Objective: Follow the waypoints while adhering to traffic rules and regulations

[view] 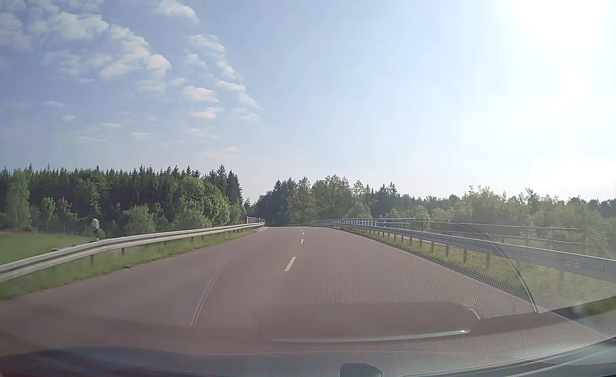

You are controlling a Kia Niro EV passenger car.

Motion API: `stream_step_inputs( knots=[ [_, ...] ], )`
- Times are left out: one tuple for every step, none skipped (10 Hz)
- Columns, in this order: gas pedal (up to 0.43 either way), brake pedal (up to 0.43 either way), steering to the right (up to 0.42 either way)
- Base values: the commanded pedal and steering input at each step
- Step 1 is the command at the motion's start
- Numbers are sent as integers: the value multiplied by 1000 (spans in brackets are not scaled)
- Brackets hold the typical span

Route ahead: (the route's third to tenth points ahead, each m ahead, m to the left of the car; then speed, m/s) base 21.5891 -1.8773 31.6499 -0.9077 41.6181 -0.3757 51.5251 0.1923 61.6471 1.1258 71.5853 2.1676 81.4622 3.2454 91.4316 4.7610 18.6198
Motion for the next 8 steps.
stream_step_inputs(
  knots=[
    [118, 0, -13],
    [118, 0, -10],
    [118, 0, -6],
    [118, 0, -3],
    [118, 0, -3],
    [118, 0, -4],
    [118, 0, -4],
    [118, 0, -5]
  ],
)
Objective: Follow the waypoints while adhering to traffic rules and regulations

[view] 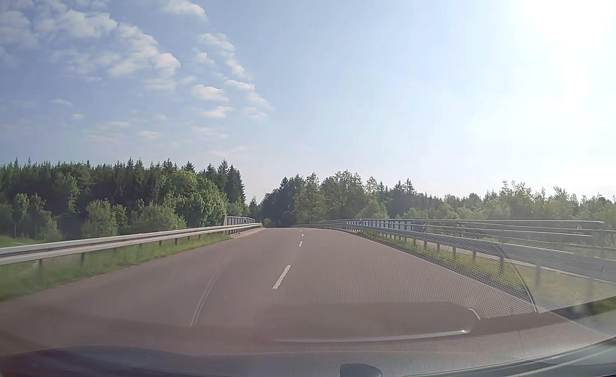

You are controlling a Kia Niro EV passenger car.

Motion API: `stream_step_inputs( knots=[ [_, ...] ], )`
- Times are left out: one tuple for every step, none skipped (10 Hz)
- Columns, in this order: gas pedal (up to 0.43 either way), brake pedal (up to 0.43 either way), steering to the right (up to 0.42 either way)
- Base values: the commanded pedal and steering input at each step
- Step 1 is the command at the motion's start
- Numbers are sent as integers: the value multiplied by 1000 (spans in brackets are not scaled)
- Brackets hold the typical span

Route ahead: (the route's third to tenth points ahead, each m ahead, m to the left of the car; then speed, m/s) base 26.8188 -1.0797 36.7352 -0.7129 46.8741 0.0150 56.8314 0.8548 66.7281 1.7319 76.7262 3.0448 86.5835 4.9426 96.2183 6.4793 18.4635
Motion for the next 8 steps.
stream_step_inputs(
  knots=[
    [118, 0, -5],
    [118, 0, -5],
    [118, 0, -7],
    [130, 0, -8],
    [130, 0, -8],
    [130, 0, -8],
    [130, 0, -8],
    [130, 0, -9]
  ],
)
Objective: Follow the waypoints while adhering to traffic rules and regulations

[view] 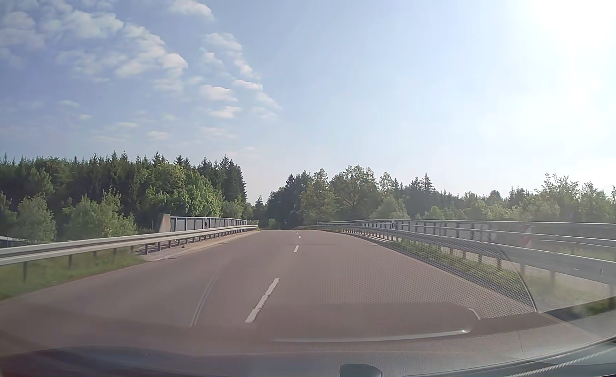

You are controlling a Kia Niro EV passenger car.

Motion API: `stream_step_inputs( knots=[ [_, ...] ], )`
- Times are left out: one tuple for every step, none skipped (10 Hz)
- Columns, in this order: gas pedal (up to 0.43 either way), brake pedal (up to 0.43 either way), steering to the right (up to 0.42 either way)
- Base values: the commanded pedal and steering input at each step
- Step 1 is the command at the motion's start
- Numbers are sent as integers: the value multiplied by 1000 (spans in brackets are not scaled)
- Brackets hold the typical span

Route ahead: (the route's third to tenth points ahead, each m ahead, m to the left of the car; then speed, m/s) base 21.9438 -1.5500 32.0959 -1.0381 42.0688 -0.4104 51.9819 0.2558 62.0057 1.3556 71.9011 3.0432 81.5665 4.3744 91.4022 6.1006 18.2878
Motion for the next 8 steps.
stream_step_inputs(
  knots=[
    [130, 0, -9],
    [130, 0, -9],
    [130, 0, -9],
    [130, 0, -9],
    [130, 0, -9],
    [130, 0, -9],
    [130, 0, -10],
    [138, 0, -10]
  ],
)
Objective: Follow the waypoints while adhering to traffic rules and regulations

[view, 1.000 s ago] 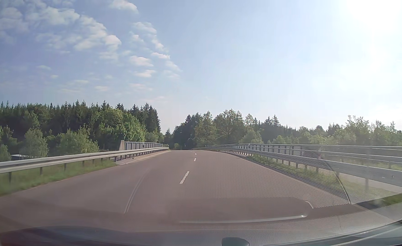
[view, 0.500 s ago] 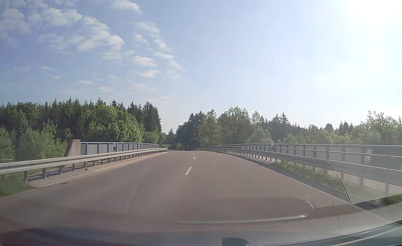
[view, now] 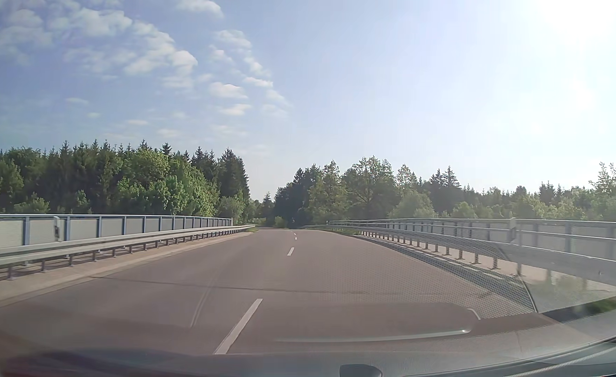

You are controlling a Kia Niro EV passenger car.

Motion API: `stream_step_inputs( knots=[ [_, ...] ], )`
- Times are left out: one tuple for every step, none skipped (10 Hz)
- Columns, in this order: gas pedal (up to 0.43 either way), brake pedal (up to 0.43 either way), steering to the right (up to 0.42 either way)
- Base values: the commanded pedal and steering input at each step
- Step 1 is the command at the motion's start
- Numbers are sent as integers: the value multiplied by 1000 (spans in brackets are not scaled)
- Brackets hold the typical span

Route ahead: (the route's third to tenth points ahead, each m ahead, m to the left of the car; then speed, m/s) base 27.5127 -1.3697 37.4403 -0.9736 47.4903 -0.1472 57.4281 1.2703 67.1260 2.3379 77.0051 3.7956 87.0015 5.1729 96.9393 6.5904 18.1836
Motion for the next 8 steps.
stream_step_inputs(
  knots=[
    [138, 0, -11],
    [138, 0, -11],
    [138, 0, -13],
    [150, 0, -16],
    [157, 0, -16],
    [157, 0, -16],
    [157, 0, -15],
    [157, 0, -14]
  ],
)
